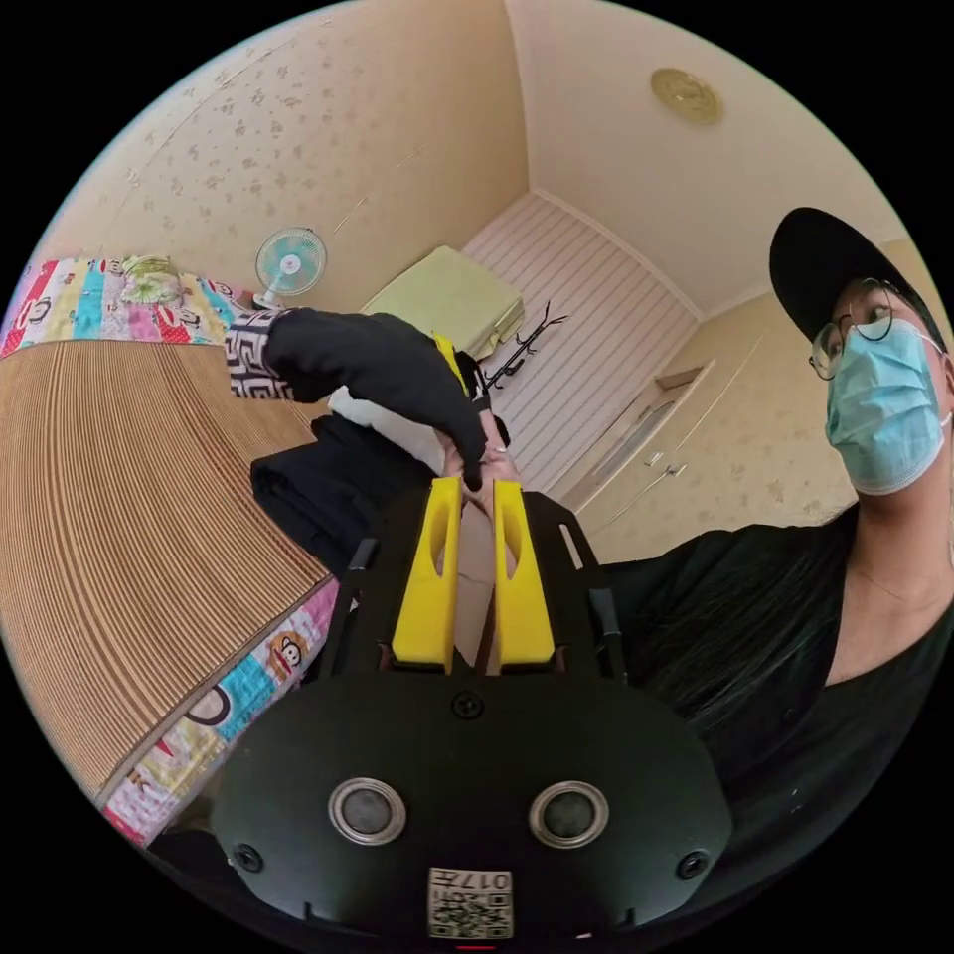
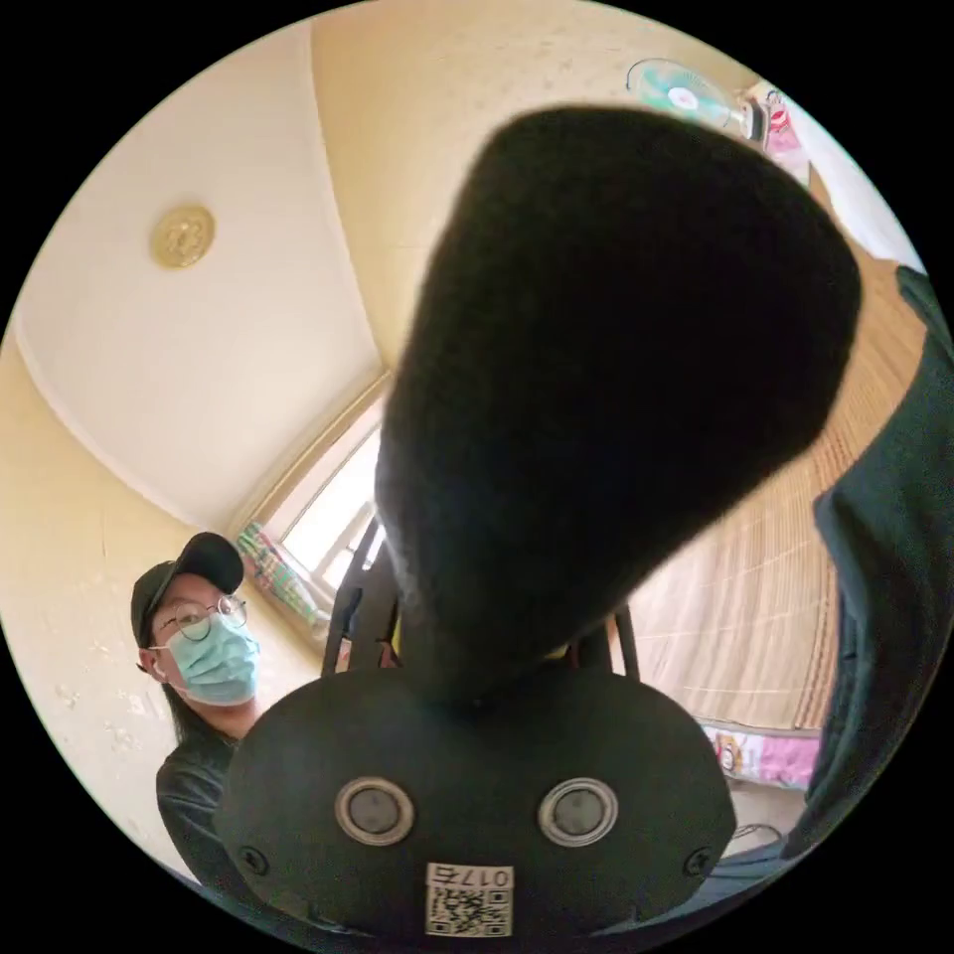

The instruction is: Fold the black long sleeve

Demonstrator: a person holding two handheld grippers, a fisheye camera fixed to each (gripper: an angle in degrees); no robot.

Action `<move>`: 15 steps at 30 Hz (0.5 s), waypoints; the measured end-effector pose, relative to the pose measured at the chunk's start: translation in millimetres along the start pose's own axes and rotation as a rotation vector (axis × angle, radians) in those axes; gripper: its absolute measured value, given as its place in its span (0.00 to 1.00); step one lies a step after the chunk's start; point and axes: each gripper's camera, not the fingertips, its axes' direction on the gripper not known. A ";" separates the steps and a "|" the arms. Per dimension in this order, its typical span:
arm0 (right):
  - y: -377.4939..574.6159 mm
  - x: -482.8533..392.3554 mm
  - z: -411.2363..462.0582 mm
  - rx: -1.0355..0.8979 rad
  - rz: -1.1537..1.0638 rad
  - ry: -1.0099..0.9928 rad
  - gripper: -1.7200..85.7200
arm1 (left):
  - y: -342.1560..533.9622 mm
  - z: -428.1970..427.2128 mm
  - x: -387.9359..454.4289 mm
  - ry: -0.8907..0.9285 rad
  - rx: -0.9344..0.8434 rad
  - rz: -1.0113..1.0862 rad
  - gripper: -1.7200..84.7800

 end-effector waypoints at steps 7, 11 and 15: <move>130.3 88.7 -87.7 0.180 0.324 0.674 0.14 | 58.8 -62.8 -107.8 -0.314 0.030 -0.373 0.13; 200.9 51.6 -69.1 0.321 0.171 0.904 0.12 | 65.6 -183.6 -144.2 -0.760 0.206 -0.518 0.14; 206.1 8.5 7.0 0.272 -0.153 1.096 0.10 | 24.4 -290.2 -186.3 -1.184 0.299 -0.589 0.17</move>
